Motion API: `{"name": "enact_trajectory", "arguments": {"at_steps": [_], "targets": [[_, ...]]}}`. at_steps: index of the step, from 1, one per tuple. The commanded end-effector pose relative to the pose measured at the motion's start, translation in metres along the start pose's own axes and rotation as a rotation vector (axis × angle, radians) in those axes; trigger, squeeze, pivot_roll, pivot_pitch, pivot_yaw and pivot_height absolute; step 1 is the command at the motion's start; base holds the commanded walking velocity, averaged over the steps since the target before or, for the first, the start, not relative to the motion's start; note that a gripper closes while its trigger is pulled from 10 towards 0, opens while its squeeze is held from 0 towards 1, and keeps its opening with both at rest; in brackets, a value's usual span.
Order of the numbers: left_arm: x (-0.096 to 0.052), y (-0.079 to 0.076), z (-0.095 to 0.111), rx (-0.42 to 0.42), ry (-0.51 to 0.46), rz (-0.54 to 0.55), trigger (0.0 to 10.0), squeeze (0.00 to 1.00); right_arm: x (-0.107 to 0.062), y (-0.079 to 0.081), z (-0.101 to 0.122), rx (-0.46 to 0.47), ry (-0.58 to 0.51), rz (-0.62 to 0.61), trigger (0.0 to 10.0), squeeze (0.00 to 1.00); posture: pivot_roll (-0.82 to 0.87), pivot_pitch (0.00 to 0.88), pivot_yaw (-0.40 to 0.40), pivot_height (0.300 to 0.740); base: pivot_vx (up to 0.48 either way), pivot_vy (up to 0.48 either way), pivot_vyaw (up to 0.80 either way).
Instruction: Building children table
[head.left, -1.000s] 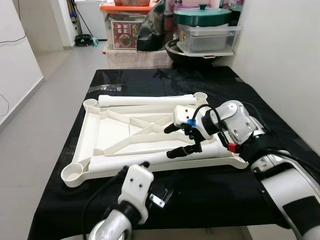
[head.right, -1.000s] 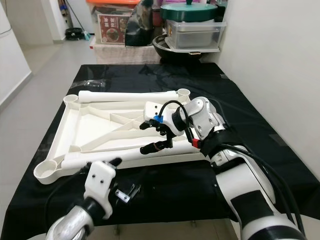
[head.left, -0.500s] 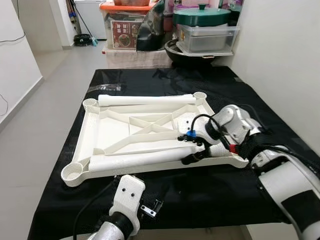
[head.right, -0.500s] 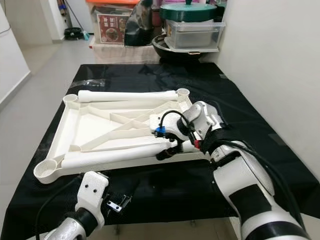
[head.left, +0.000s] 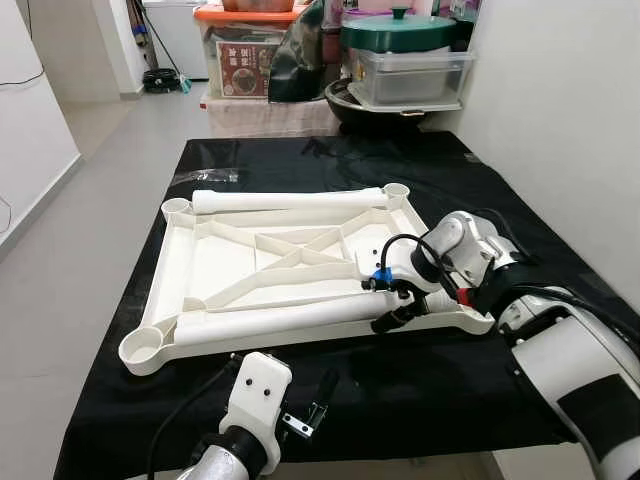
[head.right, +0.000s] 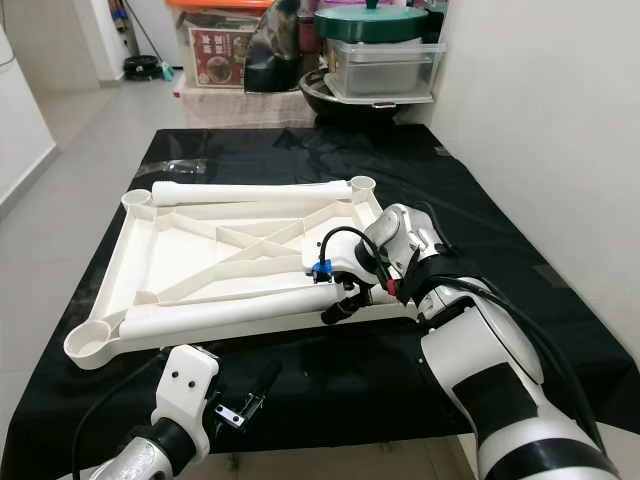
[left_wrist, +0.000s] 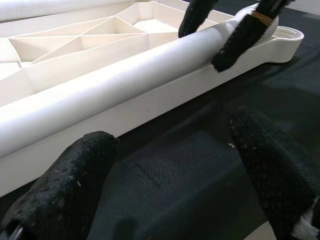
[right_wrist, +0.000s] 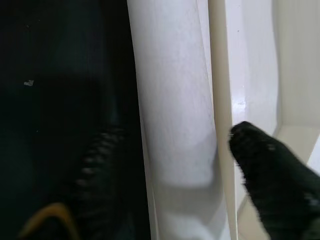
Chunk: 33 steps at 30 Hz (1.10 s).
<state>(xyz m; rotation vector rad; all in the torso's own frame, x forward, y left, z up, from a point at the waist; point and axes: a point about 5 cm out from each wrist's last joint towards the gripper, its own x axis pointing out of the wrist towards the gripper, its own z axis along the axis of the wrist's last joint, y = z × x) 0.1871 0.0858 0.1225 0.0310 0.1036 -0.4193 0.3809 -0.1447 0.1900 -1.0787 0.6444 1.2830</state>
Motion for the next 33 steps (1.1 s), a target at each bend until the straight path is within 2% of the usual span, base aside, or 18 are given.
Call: {"name": "enact_trajectory", "arguments": {"at_steps": [1,2,9,16,18,19,20,21,22,25,27,28,29,30,31,33], "targets": [[-0.001,0.000,0.001,0.009,0.001,0.004,10.0,0.00,-0.003,-0.003,0.004,-0.029,0.018,-0.003,2.4,0.00,0.08,0.000,-0.051,0.740,0.000,0.000,0.00],[-0.001,0.000,0.001,0.009,0.001,0.004,10.0,0.00,-0.002,-0.003,0.005,-0.036,0.026,0.000,0.0,0.00,0.08,0.000,-0.052,0.740,0.000,0.000,0.00],[0.000,0.000,0.002,0.011,-0.001,0.005,10.0,0.00,0.000,-0.003,0.008,-0.057,0.030,0.016,0.0,0.00,0.09,0.000,-0.054,0.740,0.000,0.000,0.00],[0.001,0.001,0.001,0.011,-0.002,0.009,10.0,0.00,0.000,-0.004,0.016,-0.054,-0.029,0.022,0.0,0.00,0.08,0.000,-0.056,0.740,0.000,0.000,0.00],[0.001,0.001,0.001,0.015,-0.005,0.009,10.0,0.00,-0.010,-0.012,0.032,-0.003,-0.185,-0.024,0.0,0.00,0.09,0.000,-0.055,0.740,0.000,0.000,0.00],[0.001,0.001,0.002,0.017,-0.006,0.008,10.0,0.00,-0.014,-0.016,0.038,0.012,-0.235,-0.040,0.0,0.00,0.09,0.000,-0.056,0.740,0.000,0.000,0.00],[0.001,0.001,0.002,0.017,-0.006,0.008,10.0,0.00,-0.014,-0.016,0.038,0.012,-0.235,-0.040,0.0,0.00,0.09,0.000,-0.056,0.740,0.000,0.000,0.00],[0.001,0.002,0.001,0.017,-0.005,0.008,10.0,0.00,-0.031,-0.025,0.050,0.042,-0.351,-0.087,0.0,0.00,0.09,0.000,-0.054,0.740,0.000,0.000,0.00],[0.001,0.002,0.001,0.017,-0.005,0.008,10.0,0.00,-0.031,-0.025,0.050,0.042,-0.351,-0.087,0.0,0.00,0.09,0.000,-0.054,0.740,0.000,0.000,0.00],[0.002,0.002,0.000,0.018,-0.004,0.008,10.0,0.00,-0.053,-0.034,0.061,0.060,-0.479,-0.143,0.0,0.00,0.08,0.000,-0.054,0.740,0.000,0.000,0.00],[0.002,0.002,0.000,0.019,-0.005,0.007,10.0,0.00,-0.057,-0.036,0.063,0.065,-0.505,-0.151,0.0,0.00,0.08,0.000,-0.054,0.740,0.000,0.000,0.00],[0.002,0.002,0.001,0.022,-0.008,0.009,10.0,0.00,-0.064,-0.039,0.069,0.081,-0.567,-0.173,0.0,0.00,0.08,0.000,-0.054,0.740,0.000,0.000,0.00],[0.002,0.002,0.001,0.022,-0.008,0.009,10.0,0.00,-0.064,-0.039,0.069,0.081,-0.567,-0.173,0.0,0.00,0.08,0.000,-0.054,0.740,0.000,0.000,0.00],[0.006,0.008,0.008,0.044,-0.044,0.040,10.0,0.00,-0.080,-0.047,0.082,0.165,-0.769,-0.234,0.0,0.00,0.08,0.000,-0.053,0.740,0.000,0.000,0.00],[0.006,0.008,0.008,0.044,-0.044,0.040,10.0,0.00,-0.080,-0.047,0.082,0.165,-0.769,-0.234,0.0,0.00,0.08,0.000,-0.053,0.740,0.000,0.000,0.00],[0.011,0.017,0.016,0.064,-0.083,0.084,10.0,0.00,-0.087,-0.050,0.088,0.242,-0.910,-0.249,0.0,0.00,0.08,0.000,-0.058,0.740,0.000,0.000,0.00]]}}
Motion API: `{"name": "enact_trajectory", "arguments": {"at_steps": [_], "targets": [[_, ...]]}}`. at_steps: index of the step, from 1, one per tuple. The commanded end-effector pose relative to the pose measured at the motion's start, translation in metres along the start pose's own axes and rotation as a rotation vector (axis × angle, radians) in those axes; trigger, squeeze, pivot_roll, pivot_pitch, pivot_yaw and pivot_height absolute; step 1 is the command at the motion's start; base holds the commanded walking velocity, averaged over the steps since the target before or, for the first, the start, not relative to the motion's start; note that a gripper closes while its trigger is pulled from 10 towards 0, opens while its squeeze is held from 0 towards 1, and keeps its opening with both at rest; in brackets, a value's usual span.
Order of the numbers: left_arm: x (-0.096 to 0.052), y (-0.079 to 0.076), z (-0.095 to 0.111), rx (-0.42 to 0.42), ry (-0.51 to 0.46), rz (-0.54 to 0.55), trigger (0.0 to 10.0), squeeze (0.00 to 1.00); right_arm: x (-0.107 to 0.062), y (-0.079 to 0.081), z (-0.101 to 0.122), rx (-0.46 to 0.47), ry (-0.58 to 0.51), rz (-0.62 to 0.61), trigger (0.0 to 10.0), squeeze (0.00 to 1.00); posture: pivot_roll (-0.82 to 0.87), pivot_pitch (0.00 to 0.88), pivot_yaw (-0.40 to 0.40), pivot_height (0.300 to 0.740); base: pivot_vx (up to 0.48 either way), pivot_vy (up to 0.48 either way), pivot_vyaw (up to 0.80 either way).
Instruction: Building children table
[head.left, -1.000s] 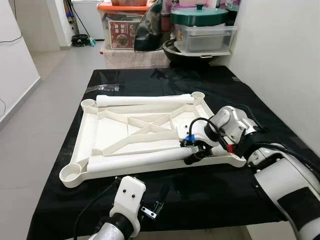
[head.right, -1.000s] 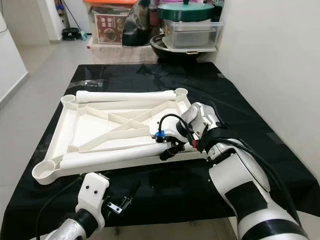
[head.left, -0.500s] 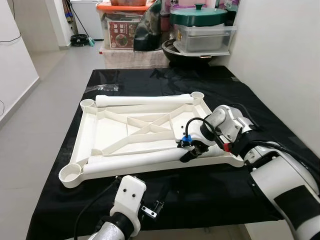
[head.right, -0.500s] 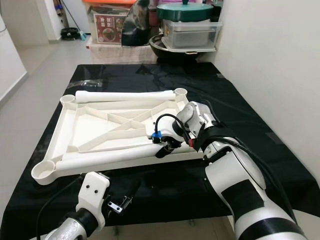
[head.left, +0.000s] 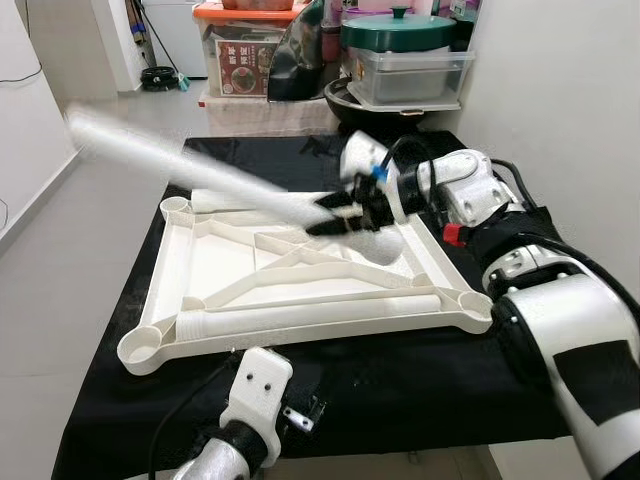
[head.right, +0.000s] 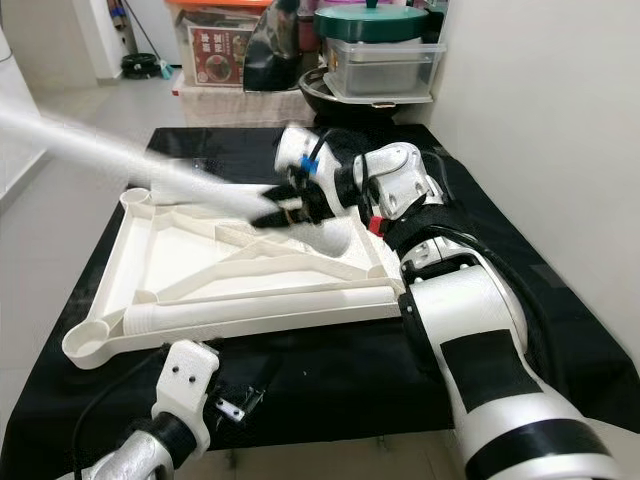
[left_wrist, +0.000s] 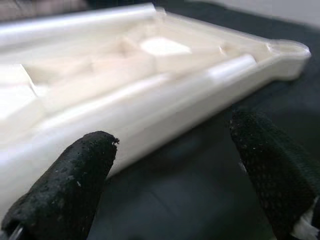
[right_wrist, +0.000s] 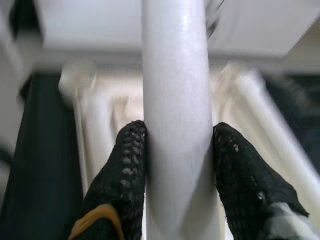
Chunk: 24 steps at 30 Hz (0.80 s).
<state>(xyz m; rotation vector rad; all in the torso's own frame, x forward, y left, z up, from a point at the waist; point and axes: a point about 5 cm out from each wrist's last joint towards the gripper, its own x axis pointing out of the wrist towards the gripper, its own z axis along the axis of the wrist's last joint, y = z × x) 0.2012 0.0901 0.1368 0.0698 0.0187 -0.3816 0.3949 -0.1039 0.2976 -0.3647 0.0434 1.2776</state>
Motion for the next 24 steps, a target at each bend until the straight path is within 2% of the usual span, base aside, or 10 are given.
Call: {"name": "enact_trajectory", "arguments": {"at_steps": [1,8,9,10,16,17,24], "targets": [[0.011,0.024,0.012,0.033,-0.049,0.098,10.0,0.00,0.003,-0.003,0.019,0.096,-0.227,-0.055,0.0,0.00,0.09,0.000,-0.059,0.740,0.000,0.000,0.00],[0.023,0.045,0.023,0.070,-0.080,0.117,10.0,0.00,0.012,-0.001,0.006,0.208,-0.333,-0.113,0.0,0.00,0.09,0.000,-0.052,0.740,0.000,0.000,0.00],[0.025,0.050,0.025,0.075,-0.085,0.129,10.0,0.53,0.014,0.001,0.003,0.237,-0.351,-0.113,0.0,0.00,0.09,0.000,-0.052,0.740,0.000,0.000,0.00],[0.027,0.054,0.026,0.077,-0.092,0.128,10.0,1.00,0.019,0.004,-0.001,0.277,-0.370,-0.111,0.0,0.00,0.09,0.000,-0.046,0.740,0.000,0.000,0.00],[0.036,0.054,0.025,0.088,-0.075,0.077,10.0,1.00,0.030,0.014,-0.009,0.338,-0.400,-0.083,0.0,0.00,0.09,0.000,-0.045,0.740,0.000,0.000,0.00],[0.038,0.052,0.026,0.093,-0.077,0.048,10.0,0.00,0.032,0.016,-0.010,0.351,-0.404,-0.076,0.0,0.00,0.08,0.000,-0.040,0.740,0.000,0.000,0.00],[0.046,0.041,0.025,0.006,-0.063,-0.093,10.0,0.00,0.040,0.022,-0.012,0.398,-0.418,-0.082,0.0,0.00,0.08,0.000,-0.039,0.740,0.000,0.000,0.00]]}}
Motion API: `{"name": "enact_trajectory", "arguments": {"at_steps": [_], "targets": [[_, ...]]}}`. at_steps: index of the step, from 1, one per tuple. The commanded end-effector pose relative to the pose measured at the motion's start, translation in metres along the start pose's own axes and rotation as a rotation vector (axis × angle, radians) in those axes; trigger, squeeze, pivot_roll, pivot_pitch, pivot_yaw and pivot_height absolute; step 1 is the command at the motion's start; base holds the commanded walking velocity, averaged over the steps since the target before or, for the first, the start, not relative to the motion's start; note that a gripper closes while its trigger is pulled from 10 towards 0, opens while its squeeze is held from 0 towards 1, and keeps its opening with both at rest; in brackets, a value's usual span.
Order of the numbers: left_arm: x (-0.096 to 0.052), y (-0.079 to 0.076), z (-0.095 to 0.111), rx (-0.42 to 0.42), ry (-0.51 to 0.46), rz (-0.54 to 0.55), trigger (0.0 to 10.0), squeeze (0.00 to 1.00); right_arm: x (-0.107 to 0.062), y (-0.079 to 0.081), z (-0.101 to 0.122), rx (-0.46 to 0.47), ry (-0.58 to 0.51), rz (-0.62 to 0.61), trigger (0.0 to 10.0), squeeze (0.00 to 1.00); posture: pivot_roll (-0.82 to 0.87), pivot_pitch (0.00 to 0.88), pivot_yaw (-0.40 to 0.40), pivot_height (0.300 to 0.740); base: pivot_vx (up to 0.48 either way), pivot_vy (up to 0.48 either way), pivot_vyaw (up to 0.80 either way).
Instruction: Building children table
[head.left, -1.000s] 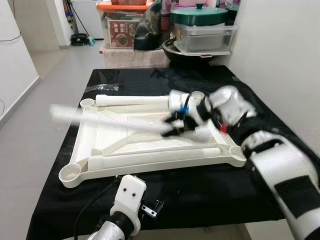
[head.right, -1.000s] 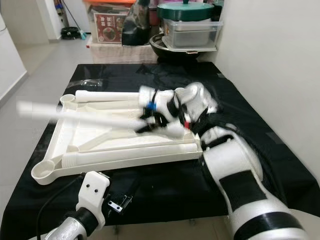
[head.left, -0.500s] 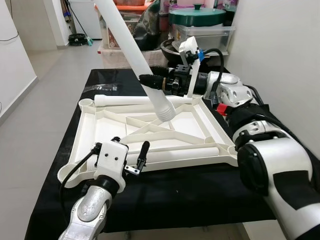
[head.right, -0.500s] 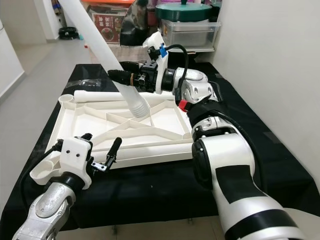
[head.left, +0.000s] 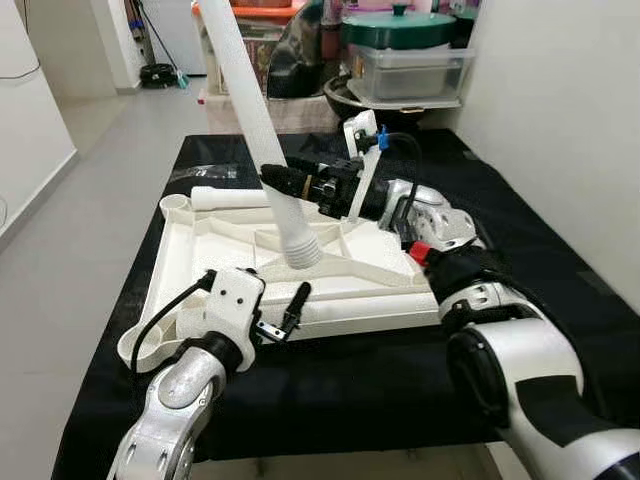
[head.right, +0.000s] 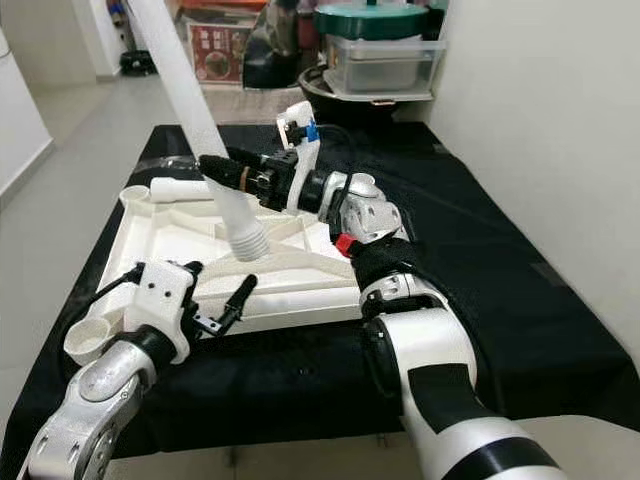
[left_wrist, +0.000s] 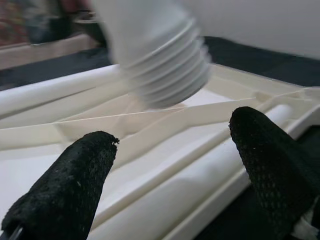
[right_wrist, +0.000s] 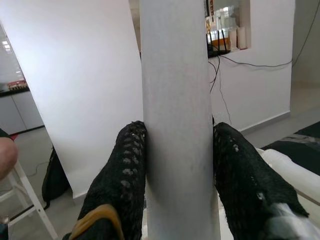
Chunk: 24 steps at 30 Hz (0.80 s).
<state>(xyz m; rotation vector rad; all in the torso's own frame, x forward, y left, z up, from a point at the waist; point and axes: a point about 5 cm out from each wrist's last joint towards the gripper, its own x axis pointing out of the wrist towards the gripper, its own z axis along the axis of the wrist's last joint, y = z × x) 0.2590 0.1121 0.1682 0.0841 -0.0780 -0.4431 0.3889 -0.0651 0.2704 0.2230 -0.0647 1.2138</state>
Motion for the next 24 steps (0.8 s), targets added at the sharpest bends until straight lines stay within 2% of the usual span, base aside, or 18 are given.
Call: {"name": "enact_trajectory", "arguments": {"at_steps": [1,4,7,9,13,19,24], "targets": [[0.002,-0.003,-0.005,-0.022,0.025,-0.032,10.0,0.00,0.002,0.002,0.001,0.020,-0.021,-0.004,0.0,0.00,0.08,0.000,-0.038,0.740,0.000,0.000,0.00],[0.004,-0.003,-0.005,-0.008,0.020,-0.029,10.0,0.00,0.003,0.004,0.000,0.027,-0.026,-0.005,0.0,0.00,0.08,0.000,-0.038,0.740,0.000,0.000,0.00],[0.005,0.005,-0.002,0.028,-0.005,0.026,10.0,0.00,0.004,0.007,0.001,0.038,-0.039,-0.003,0.0,0.00,0.08,0.000,-0.040,0.740,0.000,0.000,0.00],[0.007,0.017,0.004,0.077,-0.038,0.107,10.0,0.00,0.003,0.008,0.001,0.052,-0.052,-0.004,0.0,0.00,0.08,0.000,-0.040,0.740,0.000,0.000,0.00],[0.008,0.031,0.011,0.062,-0.068,0.166,10.0,0.00,0.000,0.007,0.000,0.075,-0.074,-0.035,0.0,0.00,0.08,0.000,-0.043,0.740,0.000,0.000,0.00],[0.010,0.034,0.014,0.055,-0.081,0.161,10.0,0.00,-0.002,0.010,0.001,0.086,-0.098,-0.038,0.0,0.00,0.08,0.000,-0.039,0.740,0.000,0.000,0.00],[0.014,0.027,0.012,0.025,-0.083,0.120,10.0,0.00,-0.001,0.014,0.002,0.103,-0.124,-0.050,0.0,0.00,0.08,0.000,-0.033,0.740,0.000,0.000,0.00]]}}
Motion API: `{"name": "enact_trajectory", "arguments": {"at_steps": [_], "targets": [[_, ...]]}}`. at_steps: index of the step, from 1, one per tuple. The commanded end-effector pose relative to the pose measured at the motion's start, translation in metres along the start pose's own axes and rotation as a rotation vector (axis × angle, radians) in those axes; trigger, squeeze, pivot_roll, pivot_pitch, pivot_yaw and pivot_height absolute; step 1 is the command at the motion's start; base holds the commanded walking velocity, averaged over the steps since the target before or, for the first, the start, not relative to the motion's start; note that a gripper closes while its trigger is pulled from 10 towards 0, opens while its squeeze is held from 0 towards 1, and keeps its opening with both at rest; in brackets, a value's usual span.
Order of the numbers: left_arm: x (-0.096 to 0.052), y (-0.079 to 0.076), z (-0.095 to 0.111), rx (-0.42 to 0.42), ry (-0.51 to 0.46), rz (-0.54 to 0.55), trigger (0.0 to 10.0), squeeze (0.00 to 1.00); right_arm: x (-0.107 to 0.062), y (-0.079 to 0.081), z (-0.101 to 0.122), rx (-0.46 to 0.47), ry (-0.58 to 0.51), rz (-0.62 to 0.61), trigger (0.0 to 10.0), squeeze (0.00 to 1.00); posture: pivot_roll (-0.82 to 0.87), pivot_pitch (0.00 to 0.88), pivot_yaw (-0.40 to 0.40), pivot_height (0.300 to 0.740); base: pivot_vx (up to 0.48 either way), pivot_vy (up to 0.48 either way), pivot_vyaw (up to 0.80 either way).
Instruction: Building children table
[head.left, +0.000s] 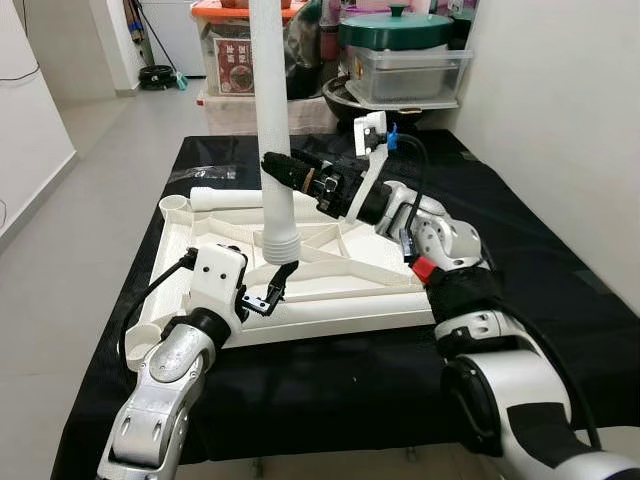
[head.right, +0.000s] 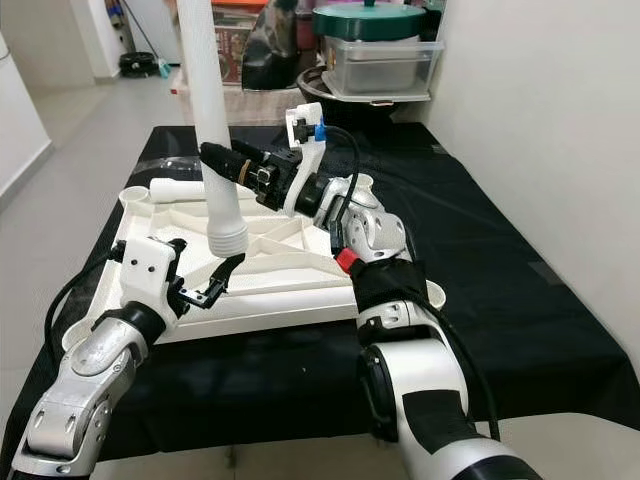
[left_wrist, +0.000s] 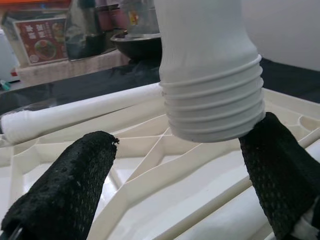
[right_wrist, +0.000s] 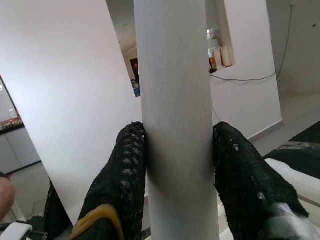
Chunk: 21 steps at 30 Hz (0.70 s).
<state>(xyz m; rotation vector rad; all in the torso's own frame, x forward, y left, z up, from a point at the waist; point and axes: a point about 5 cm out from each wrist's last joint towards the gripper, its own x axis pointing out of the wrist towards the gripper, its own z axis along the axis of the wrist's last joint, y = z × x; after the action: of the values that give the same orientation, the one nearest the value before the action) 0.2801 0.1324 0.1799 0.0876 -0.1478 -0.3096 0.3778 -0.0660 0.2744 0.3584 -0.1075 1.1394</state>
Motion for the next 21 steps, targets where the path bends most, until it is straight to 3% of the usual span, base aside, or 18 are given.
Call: {"name": "enact_trajectory", "arguments": {"at_steps": [1,10,21], "targets": [[0.0033,-0.0025,0.0035,-0.003,-0.022,-0.021,10.0,0.00,0.0024,0.0037,-0.0020,0.029,-0.012,0.013,0.0,0.00,0.08,0.000,-0.033,0.740,0.000,0.000,0.00],[0.0060,-0.0105,-0.0012,0.010,-0.009,-0.044,10.0,0.00,0.0040,0.0080,-0.0002,0.057,-0.063,-0.004,0.0,0.00,0.07,0.000,-0.032,0.740,0.000,0.000,0.00],[0.0074,-0.0050,-0.0017,0.002,-0.012,-0.008,10.0,0.00,0.0038,0.0122,-0.0026,0.065,-0.065,0.006,0.0,0.00,0.07,0.000,-0.029,0.740,0.000,0.000,0.00]]}}
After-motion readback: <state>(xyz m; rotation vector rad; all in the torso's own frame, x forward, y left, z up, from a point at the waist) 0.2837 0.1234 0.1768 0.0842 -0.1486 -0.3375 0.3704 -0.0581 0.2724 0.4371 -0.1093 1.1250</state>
